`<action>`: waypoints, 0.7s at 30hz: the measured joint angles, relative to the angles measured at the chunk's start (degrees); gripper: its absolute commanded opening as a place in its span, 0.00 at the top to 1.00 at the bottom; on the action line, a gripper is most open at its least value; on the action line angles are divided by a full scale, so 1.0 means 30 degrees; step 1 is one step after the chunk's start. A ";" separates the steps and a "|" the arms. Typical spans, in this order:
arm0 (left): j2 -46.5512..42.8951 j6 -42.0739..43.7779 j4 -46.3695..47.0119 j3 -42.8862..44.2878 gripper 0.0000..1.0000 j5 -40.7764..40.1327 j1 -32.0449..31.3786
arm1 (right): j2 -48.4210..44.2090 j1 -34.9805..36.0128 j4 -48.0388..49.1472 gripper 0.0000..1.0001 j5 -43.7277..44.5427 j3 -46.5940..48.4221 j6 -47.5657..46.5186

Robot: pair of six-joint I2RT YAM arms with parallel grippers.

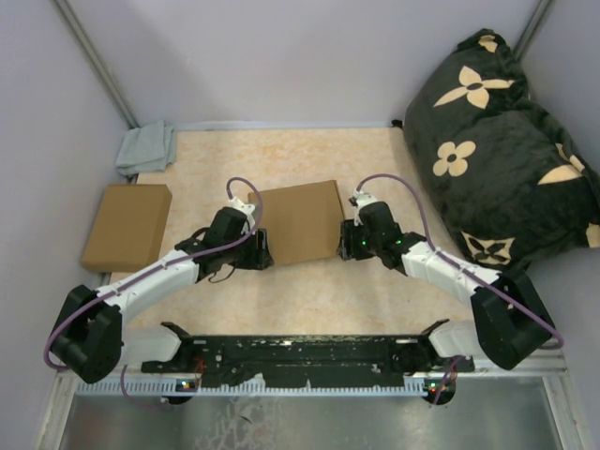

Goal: Fold the paper box

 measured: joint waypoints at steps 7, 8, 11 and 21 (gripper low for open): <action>0.0007 0.0007 0.0015 0.0000 0.40 -0.0189 -0.0007 | 0.0758 0.0000 0.1836 0.52 0.0204 -0.1137 0.0022; 0.0029 0.0007 0.0015 0.0000 0.40 -0.0211 -0.0007 | 0.0867 0.0000 0.1938 0.52 0.0219 -0.1166 0.0029; 0.0197 0.0000 0.0058 -0.0007 0.40 -0.0364 -0.0007 | 0.1268 0.0007 0.2433 0.53 0.0364 -0.1246 0.0036; 0.0699 -0.0051 0.0816 -0.0787 0.40 -0.1676 -0.0007 | 0.1902 0.0007 0.2834 0.51 0.0838 -0.1253 0.0168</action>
